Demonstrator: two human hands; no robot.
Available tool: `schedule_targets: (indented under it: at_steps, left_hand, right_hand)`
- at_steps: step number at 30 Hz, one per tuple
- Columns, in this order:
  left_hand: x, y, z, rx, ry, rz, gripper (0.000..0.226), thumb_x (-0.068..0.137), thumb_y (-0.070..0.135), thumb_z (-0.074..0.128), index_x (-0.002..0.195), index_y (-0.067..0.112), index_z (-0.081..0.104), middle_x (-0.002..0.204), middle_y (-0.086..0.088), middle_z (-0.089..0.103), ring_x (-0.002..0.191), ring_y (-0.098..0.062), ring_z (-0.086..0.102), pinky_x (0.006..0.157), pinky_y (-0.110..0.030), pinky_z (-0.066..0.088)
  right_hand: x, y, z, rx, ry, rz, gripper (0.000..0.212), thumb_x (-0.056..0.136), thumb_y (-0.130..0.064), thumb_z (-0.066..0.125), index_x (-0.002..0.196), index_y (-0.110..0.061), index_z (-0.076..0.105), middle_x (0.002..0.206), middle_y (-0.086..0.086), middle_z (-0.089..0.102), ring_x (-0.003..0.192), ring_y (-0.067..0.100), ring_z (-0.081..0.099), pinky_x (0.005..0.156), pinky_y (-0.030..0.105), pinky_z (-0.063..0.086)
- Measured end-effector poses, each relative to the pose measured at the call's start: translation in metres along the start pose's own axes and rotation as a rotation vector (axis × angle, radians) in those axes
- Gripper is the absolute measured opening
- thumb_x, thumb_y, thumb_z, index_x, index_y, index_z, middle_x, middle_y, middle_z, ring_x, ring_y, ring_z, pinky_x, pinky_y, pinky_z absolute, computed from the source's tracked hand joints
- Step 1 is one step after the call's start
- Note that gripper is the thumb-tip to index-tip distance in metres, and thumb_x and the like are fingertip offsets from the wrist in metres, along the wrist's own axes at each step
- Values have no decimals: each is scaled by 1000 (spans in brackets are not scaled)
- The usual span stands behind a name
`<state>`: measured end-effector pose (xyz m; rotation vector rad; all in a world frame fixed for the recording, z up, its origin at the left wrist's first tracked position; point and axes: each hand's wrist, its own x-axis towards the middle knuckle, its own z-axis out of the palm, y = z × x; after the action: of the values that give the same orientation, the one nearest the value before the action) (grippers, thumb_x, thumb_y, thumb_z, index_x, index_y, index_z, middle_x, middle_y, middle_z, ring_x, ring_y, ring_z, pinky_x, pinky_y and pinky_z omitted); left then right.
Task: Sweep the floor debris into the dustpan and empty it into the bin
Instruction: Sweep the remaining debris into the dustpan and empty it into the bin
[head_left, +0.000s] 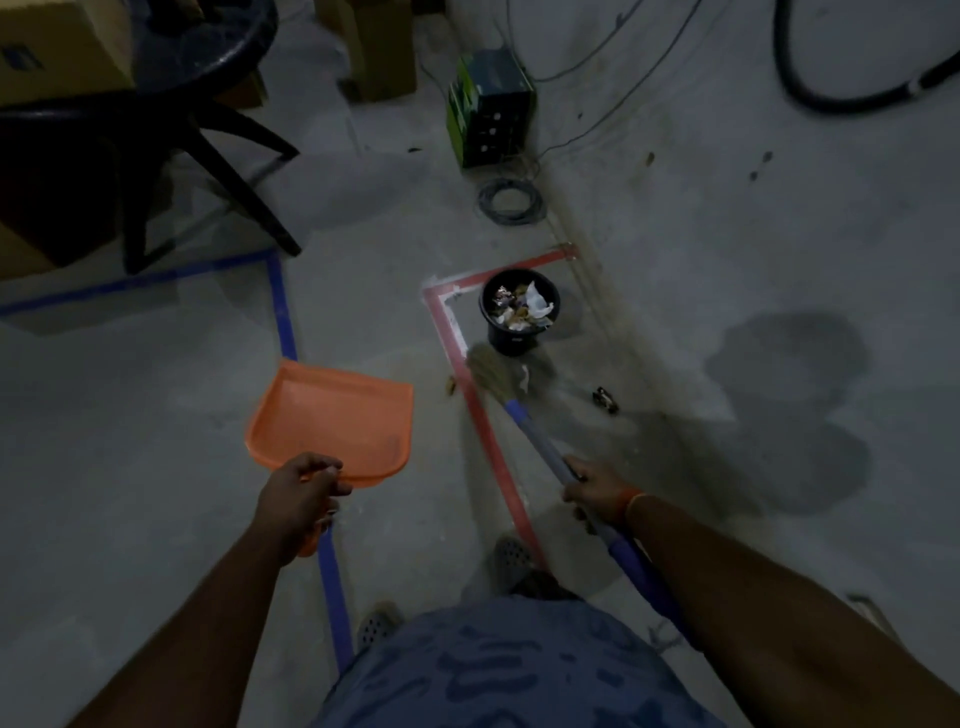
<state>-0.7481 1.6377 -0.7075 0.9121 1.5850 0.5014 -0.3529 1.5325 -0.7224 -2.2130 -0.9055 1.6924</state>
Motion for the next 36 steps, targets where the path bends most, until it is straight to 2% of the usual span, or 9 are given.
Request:
schedule_targets:
  at_steps: [2, 8, 12, 18, 25, 28, 31, 32, 36]
  left_hand:
    - [-3, 7, 20, 22, -23, 0, 11, 105, 9, 54, 108, 5, 64, 88, -26, 70, 54, -23, 51, 49, -26, 41]
    - [-13, 34, 73, 45, -95, 53, 11, 105, 9, 54, 110, 5, 63, 88, -25, 71, 50, -20, 52, 47, -24, 41]
    - [-18, 49, 95, 45, -109, 77, 12, 104, 9, 55, 110, 3, 63, 87, -24, 70, 50, -18, 53, 45, -24, 41]
    - [-20, 67, 125, 60, -131, 81, 12, 105, 10, 54, 112, 4, 63, 91, -27, 70, 49, -16, 54, 47, -24, 42]
    - [-29, 77, 154, 83, -148, 115, 12, 105, 11, 55, 109, 7, 65, 90, -24, 72, 55, -20, 55, 49, -26, 42]
    - [-33, 79, 165, 92, -159, 115, 12, 105, 12, 55, 110, 8, 65, 91, -24, 72, 56, -20, 55, 49, -28, 43]
    - [-36, 81, 174, 101, -172, 122, 12, 105, 11, 55, 110, 7, 64, 91, -25, 71, 53, -18, 53, 48, -26, 42]
    - [-38, 82, 177, 106, -178, 122, 11, 105, 11, 55, 110, 7, 64, 91, -25, 71, 52, -17, 53, 48, -26, 42]
    - [-42, 86, 186, 132, -191, 121, 12, 105, 12, 55, 112, 7, 64, 92, -24, 71, 52, -17, 54, 47, -26, 42]
  right_hand:
    - [2, 20, -20, 26, 6, 18, 62, 84, -5, 56, 139, -32, 45, 91, 14, 61, 63, 25, 58, 54, 33, 51]
    - [-12, 77, -70, 31, 35, 51, 57, 89, -7, 55, 138, -34, 45, 89, 13, 63, 61, 21, 56, 54, 30, 49]
    - [-25, 119, -95, -49, 127, 44, 54, 91, -12, 57, 142, -28, 45, 92, 12, 67, 59, 19, 61, 50, 28, 51]
    - [-26, 160, -126, -123, 222, 57, 57, 91, -7, 58, 145, -18, 42, 90, 0, 59, 55, 17, 59, 41, 20, 44]
    - [-10, 173, -159, -155, 301, 97, 50, 90, -8, 59, 138, -10, 50, 100, 12, 61, 62, 20, 57, 49, 25, 46]
    - [0, 176, -172, -157, 272, 125, 51, 87, -12, 62, 137, -12, 51, 107, 13, 65, 73, 25, 65, 61, 33, 55]
    - [19, 187, -182, -213, 167, 132, 63, 73, -29, 70, 132, -12, 56, 115, 11, 64, 97, 29, 63, 83, 36, 52]
    - [22, 187, -184, -243, 138, 138, 69, 69, -32, 71, 132, -10, 55, 116, 11, 62, 99, 28, 61, 82, 35, 50]
    - [4, 164, -181, -248, 155, 183, 70, 78, -18, 71, 142, -13, 45, 134, 15, 54, 112, 31, 56, 84, 32, 47]
